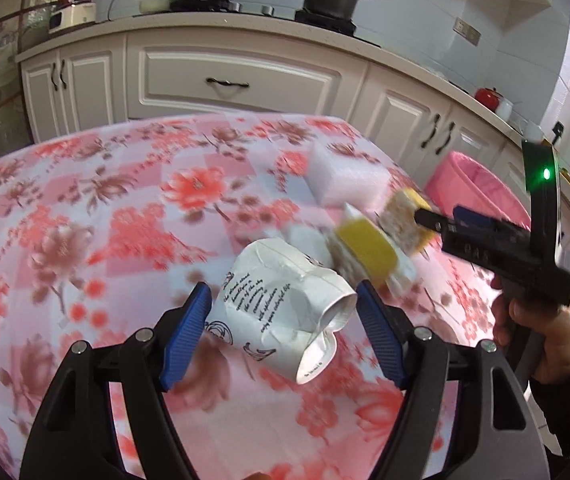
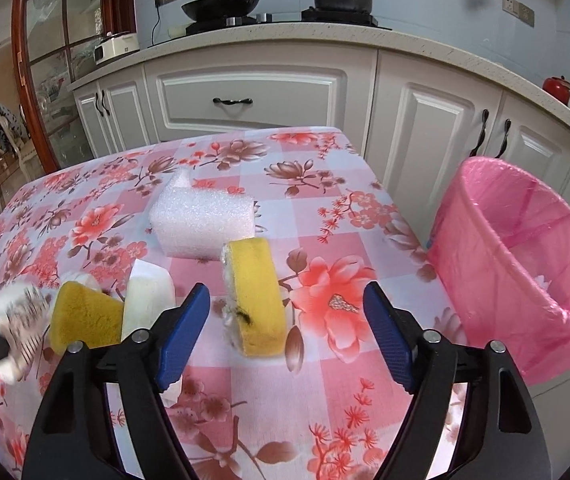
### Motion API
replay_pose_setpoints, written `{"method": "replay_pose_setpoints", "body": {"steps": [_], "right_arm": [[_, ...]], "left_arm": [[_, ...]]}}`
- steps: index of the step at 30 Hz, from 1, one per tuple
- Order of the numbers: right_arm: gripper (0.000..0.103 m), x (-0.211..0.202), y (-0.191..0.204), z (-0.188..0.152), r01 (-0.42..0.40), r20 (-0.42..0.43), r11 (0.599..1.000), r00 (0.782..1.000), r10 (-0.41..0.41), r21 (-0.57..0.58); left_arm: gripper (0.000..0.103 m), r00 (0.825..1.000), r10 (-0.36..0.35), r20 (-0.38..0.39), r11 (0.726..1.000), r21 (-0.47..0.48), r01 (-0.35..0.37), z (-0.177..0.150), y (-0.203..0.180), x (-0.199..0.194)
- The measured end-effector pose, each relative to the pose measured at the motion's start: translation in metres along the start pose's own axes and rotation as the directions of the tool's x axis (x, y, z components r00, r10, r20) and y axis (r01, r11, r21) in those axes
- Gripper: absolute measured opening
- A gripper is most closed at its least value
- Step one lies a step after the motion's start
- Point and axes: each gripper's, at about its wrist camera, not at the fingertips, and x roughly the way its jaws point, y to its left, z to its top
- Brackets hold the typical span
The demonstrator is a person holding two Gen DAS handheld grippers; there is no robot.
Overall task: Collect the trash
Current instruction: 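Grasp the crumpled white paper cup with the left tool while the right tool grasps a yellow sponge, then carry the paper cup and yellow sponge over the pink wastebasket with both tools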
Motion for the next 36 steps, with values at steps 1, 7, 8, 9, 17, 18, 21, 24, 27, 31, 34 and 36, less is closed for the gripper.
{"method": "replay_pose_setpoints", "body": {"steps": [1, 7, 8, 9, 17, 18, 21, 24, 27, 31, 34, 36], "right_arm": [[0.071, 0.002, 0.001, 0.001, -0.001, -0.004, 1.0, 1.0, 0.001, 0.0], [0.051, 0.012, 0.007, 0.003, -0.018, -0.034, 1.0, 0.999, 0.017, -0.016], [0.045, 0.013, 0.007, 0.004, -0.02, -0.037, 1.0, 0.999, 0.019, -0.019], [0.039, 0.013, 0.007, 0.004, -0.021, -0.04, 0.999, 0.999, 0.02, -0.024], [0.025, 0.004, 0.001, 0.007, -0.032, -0.015, 0.999, 0.999, 0.032, -0.027], [0.025, 0.0, -0.002, 0.008, -0.031, -0.006, 0.999, 0.999, 0.031, -0.023], [0.025, -0.011, -0.011, 0.014, -0.025, 0.015, 1.0, 1.0, 0.025, -0.017], [0.025, -0.023, -0.022, 0.02, -0.013, 0.043, 1.0, 0.999, 0.013, -0.005], [0.025, -0.035, -0.037, 0.028, 0.003, 0.068, 1.0, 0.998, -0.004, 0.008], [0.025, -0.051, -0.06, 0.036, 0.033, 0.096, 0.999, 0.995, -0.035, 0.031], [0.025, -0.059, -0.078, 0.041, 0.054, 0.11, 0.997, 0.992, -0.06, 0.05], [0.025, -0.065, -0.094, 0.043, 0.075, 0.119, 0.995, 0.989, -0.083, 0.068]], "left_arm": [[0.072, 1.0, 0.006, 0.005, 1.0, 0.0, -0.006, 0.004, 0.002, 0.0], [0.072, 0.999, 0.03, 0.033, 1.0, 0.004, -0.03, 0.03, 0.008, 0.001], [0.072, 0.999, 0.031, 0.035, 1.0, 0.005, -0.031, 0.033, 0.008, 0.001], [0.072, 0.999, 0.031, 0.037, 0.999, 0.007, -0.031, 0.036, 0.007, 0.002], [0.072, 0.998, 0.031, 0.048, 0.999, 0.022, -0.032, 0.055, -0.001, 0.007], [0.072, 0.998, 0.03, 0.05, 0.999, 0.024, -0.031, 0.056, -0.002, 0.008], [0.072, 0.998, 0.022, 0.058, 0.999, 0.037, -0.024, 0.064, -0.01, 0.009], [0.072, 0.998, 0.008, 0.068, 0.998, 0.057, -0.012, 0.075, -0.023, 0.011], [0.072, 0.997, -0.006, 0.075, 0.997, 0.076, 0.001, 0.084, -0.036, 0.014], [0.072, 0.996, -0.033, 0.083, 0.994, 0.104, 0.025, 0.1, -0.058, 0.019], [0.072, 0.994, -0.063, 0.085, 0.99, 0.133, 0.052, 0.112, -0.08, 0.026], [0.072, 0.993, -0.081, 0.085, 0.986, 0.151, 0.067, 0.119, -0.094, 0.031]]}}
